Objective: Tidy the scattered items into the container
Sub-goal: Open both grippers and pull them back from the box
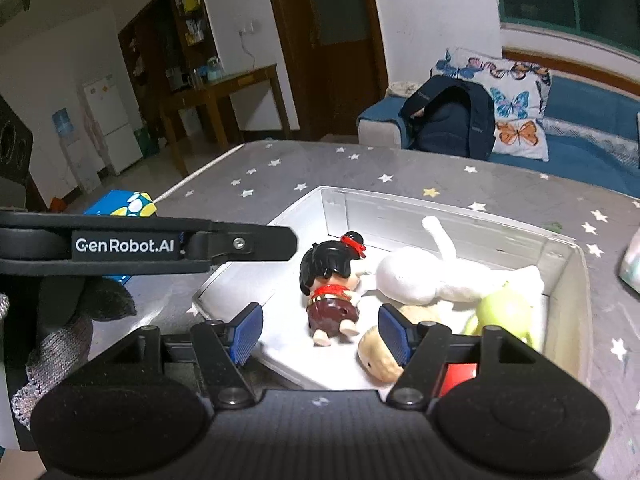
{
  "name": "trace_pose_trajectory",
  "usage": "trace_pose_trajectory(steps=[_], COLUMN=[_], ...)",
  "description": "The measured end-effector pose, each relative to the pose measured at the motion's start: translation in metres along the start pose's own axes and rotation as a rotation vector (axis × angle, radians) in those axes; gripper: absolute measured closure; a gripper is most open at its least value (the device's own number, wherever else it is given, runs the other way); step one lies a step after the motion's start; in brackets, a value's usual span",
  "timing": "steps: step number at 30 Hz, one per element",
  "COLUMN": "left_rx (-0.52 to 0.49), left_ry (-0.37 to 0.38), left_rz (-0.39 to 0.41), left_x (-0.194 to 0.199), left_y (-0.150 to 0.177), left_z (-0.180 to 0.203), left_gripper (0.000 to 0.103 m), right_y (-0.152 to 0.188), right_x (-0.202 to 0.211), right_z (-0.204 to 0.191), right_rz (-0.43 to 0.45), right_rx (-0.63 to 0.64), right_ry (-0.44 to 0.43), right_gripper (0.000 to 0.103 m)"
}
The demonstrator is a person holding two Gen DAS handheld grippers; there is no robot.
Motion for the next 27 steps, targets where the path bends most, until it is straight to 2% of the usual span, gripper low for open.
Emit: trace_pose_trajectory(steps=[9,11,15,27], left_rx=[0.008,0.005,-0.006,-0.074], left_ry=[0.000,-0.013,-0.011,-0.083], left_rz=[0.011,0.014,0.009,0.011], left_x=[0.027,0.031,0.037,0.047], left_y=[0.036,0.045,0.060,0.095], left_z=[0.008,0.011,0.017,0.031], left_gripper=[0.069,0.069,0.068,0.068], right_y=[0.031,0.039,0.054,0.089], right_x=[0.034,0.039,0.046,0.062], right_z=[-0.020,-0.025,-0.032,-0.025], right_rz=[0.037,0.036,0.027,0.026], right_rx=[0.059,0.070,0.091,0.032], right_ry=[0.063,0.076,0.101,0.153], right_gripper=[0.032,0.028,0.027,0.018])
Point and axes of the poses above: each gripper's, at about its wrist camera, not at the fingertips, and x roughly against the way its jaws point, z to its right, y to its underside, the point moved 1 cm from there along -x, roughly the way its jaws point, and after that the axes turned 11 degrees about -y, right-handed, at the moved point
